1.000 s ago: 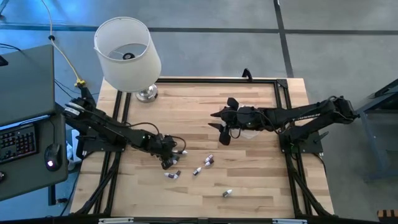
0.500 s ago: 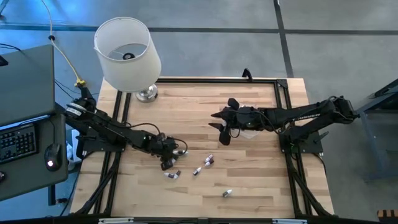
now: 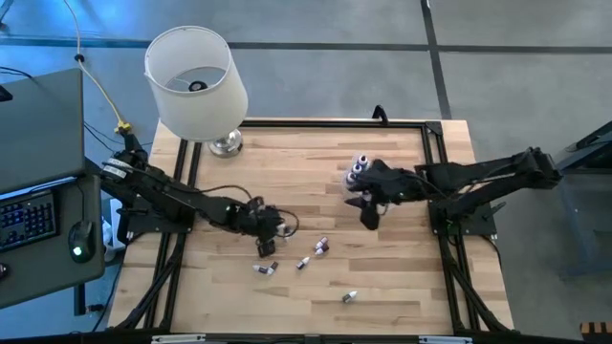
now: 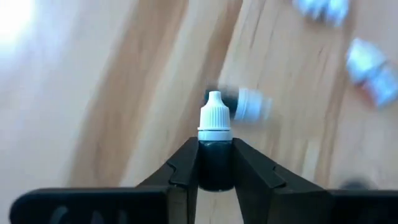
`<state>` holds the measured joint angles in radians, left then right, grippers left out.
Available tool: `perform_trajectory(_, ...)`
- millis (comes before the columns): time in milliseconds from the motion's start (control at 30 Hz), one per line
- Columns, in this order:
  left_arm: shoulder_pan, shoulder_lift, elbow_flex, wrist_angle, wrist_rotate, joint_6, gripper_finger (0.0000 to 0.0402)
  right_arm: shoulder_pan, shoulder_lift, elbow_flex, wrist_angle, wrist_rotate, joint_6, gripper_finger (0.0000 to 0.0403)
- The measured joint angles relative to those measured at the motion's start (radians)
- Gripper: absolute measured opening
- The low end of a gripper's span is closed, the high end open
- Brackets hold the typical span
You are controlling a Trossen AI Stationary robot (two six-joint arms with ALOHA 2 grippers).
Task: Pick & Place food coloring
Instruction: Put the small blue food coloring bottle into the transparent bin
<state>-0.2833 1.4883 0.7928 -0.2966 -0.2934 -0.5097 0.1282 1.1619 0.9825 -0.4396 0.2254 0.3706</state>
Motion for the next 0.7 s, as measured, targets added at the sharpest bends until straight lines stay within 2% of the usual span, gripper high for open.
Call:
perform_trajectory(67, 0.034, 0.0, 0.056, 0.01, -0.002, 0.053, 0.0074, 0.032, -0.027, 0.0, -0.1, 0.027, 0.053, 0.0181)
perform_trajectory(200, 0.115, 0.005, 0.168, 0.025, 0.036, 0.171, 0.0075, 0.109, -0.05, -0.01, -0.232, 0.152, 0.163, 0.0181)
perform_trajectory(400, 0.211, 0.123, 0.313, 0.232, 0.122, 0.385, 0.0076, 0.222, -0.061, -0.162, -0.228, 0.174, 0.311, 0.0181)
perform_trajectory(600, 0.268, 0.322, 0.504, 0.339, 0.161, 0.518, 0.0076, 0.234, -0.108, -0.215, -0.317, 0.039, 0.545, 0.0181)
perform_trajectory(700, 0.296, 0.428, 0.635, 0.345, 0.161, 0.532, 0.0076, 0.241, -0.147, -0.215, -0.326, 0.005, 0.568, 0.0181)
